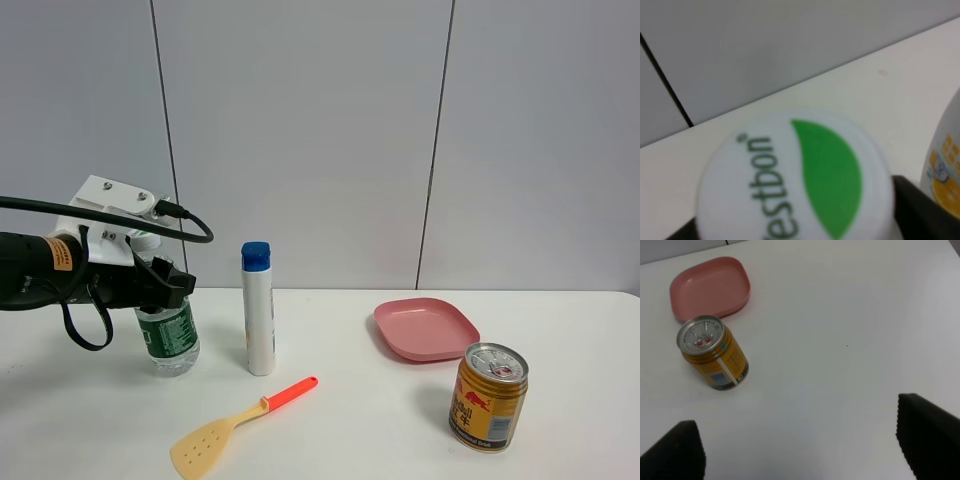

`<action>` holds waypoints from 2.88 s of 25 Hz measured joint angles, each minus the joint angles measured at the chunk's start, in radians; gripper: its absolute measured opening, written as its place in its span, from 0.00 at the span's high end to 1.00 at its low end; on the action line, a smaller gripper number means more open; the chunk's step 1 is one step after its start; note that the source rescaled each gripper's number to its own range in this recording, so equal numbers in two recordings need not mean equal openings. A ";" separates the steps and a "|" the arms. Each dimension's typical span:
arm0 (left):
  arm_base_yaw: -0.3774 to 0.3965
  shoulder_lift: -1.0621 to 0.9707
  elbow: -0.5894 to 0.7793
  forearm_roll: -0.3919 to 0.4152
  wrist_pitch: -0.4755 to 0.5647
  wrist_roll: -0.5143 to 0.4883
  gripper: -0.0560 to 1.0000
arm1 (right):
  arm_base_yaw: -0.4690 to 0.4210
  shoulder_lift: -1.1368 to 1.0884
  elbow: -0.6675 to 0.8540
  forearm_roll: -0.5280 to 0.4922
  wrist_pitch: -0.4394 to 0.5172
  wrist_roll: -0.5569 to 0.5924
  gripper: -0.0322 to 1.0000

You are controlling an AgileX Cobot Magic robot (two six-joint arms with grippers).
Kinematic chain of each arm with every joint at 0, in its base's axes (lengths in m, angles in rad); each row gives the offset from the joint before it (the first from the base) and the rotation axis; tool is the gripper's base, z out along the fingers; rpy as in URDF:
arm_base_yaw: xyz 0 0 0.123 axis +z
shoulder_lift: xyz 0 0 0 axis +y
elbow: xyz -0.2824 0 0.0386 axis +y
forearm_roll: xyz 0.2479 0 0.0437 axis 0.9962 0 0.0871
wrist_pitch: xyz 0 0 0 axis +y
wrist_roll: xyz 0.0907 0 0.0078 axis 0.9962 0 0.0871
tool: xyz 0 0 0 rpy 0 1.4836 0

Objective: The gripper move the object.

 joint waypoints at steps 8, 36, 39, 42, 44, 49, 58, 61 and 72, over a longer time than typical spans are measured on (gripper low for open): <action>0.000 0.030 0.000 0.008 -0.012 -0.006 0.95 | 0.000 0.000 0.000 0.000 0.000 0.000 0.00; 0.000 -0.073 -0.010 0.021 0.139 -0.206 0.23 | 0.000 0.000 0.000 0.000 0.000 0.000 0.00; 0.000 -0.125 -0.010 0.067 0.238 -0.278 0.23 | 0.000 0.000 0.000 0.000 0.000 0.000 0.00; 0.000 -0.182 -0.010 0.104 0.351 -0.341 0.22 | 0.000 0.000 0.000 0.000 0.000 0.000 0.00; 0.000 -0.222 -0.010 0.113 0.417 -0.365 0.22 | 0.000 0.000 0.000 0.000 0.000 0.000 0.00; 0.000 -0.342 -0.010 0.112 0.586 -0.374 0.22 | 0.000 0.000 0.000 0.000 0.000 0.000 0.00; -0.008 -0.543 -0.010 -0.138 1.008 -0.125 0.22 | 0.000 0.000 0.000 0.000 0.000 0.000 0.00; -0.010 -0.611 -0.010 -0.258 1.171 0.021 0.22 | 0.000 0.000 0.000 0.000 0.000 0.000 0.00; -0.010 -1.025 -0.058 -0.355 1.561 0.138 0.22 | 0.000 0.000 0.000 0.000 0.000 0.000 0.00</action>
